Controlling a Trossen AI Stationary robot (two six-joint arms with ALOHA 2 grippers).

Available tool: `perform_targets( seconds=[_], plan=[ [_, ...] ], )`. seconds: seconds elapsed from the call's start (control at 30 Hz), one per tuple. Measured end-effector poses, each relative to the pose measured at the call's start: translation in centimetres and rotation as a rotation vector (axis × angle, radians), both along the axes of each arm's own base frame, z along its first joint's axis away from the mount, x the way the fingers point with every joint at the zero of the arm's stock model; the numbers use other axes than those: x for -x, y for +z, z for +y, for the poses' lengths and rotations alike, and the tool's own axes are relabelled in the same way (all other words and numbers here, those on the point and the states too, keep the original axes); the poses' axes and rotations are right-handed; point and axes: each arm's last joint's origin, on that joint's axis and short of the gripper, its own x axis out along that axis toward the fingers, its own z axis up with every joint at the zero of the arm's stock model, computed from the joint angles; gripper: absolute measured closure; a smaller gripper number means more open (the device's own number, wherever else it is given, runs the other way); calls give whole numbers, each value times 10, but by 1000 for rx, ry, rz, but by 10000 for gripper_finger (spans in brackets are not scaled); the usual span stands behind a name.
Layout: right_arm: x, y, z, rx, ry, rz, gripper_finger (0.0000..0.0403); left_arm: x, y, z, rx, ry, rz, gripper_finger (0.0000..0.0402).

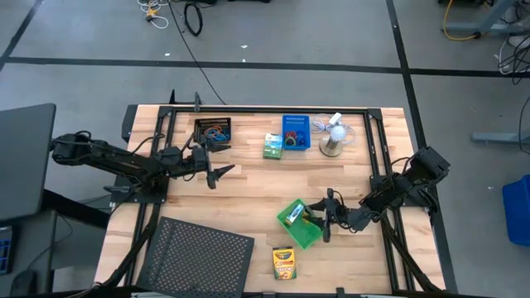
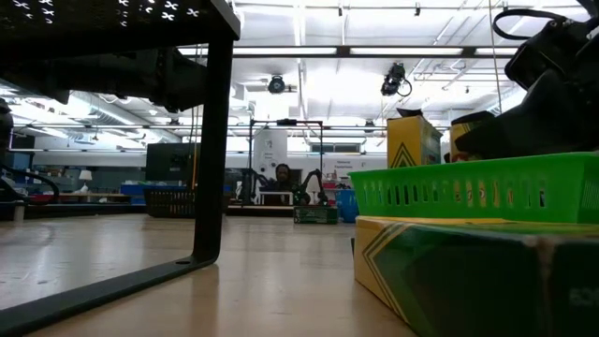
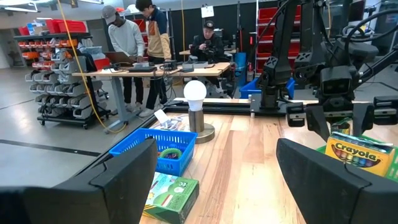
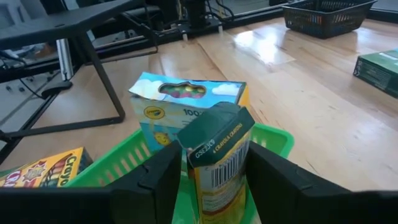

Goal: Pick & Place Office Desk Supplies
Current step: Put the small crayon box into the green bin

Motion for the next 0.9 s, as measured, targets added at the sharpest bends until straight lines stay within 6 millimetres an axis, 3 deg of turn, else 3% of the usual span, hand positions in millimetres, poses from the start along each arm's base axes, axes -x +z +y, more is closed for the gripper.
perform_targets(
  seconds=[0.9],
  plan=[
    [-3, 14, 2, 96, 26, -105, 222, 0, 0, 0, 4, -3, -1, 67]
  ],
)
